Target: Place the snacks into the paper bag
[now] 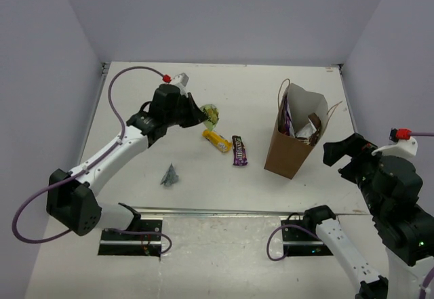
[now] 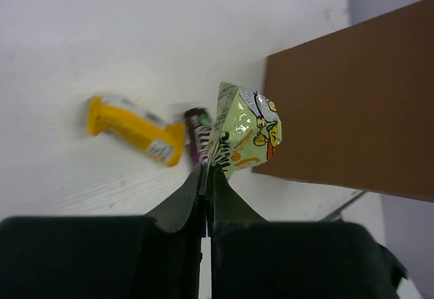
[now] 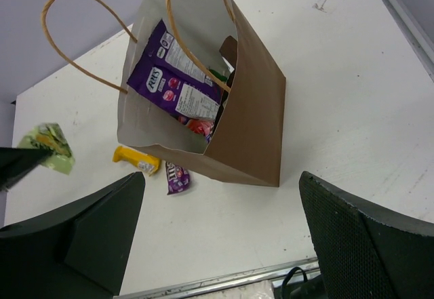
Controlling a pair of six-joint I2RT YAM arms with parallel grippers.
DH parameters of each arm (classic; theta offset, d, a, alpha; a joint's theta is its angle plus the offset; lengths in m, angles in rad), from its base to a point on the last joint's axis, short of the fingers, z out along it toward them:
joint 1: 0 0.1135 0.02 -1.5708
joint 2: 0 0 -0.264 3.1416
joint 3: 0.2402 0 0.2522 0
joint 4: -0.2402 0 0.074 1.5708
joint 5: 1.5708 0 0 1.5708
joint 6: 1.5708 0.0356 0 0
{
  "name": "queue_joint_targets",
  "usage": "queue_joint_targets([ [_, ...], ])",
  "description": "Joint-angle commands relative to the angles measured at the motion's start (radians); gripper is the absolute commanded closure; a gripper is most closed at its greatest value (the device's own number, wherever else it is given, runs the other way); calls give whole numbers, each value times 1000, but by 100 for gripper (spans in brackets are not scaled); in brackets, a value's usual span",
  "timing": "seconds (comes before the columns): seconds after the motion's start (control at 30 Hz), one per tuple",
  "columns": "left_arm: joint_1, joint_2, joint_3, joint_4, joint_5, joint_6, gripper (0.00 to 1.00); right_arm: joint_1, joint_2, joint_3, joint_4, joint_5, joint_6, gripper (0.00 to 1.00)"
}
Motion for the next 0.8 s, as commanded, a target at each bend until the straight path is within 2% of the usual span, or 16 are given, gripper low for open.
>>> queue_joint_targets([
  [0.0,-48,-25,161,173,159,43,100,3,11,-5,16,5,5,1],
  [0.17,-225,21,344,170,121,82,100,3,21,4,24,-5,5,1],
  [0.37,-373,124,505,167,49,97,100,4,18,6,24,-11,8,1],
  [0.53,-434,207,629,148,0,138,100,5,14,6,24,-18,10,1],
  [0.77,-463,395,872,87,21,172,100,3,18,24,22,-13,4,1],
])
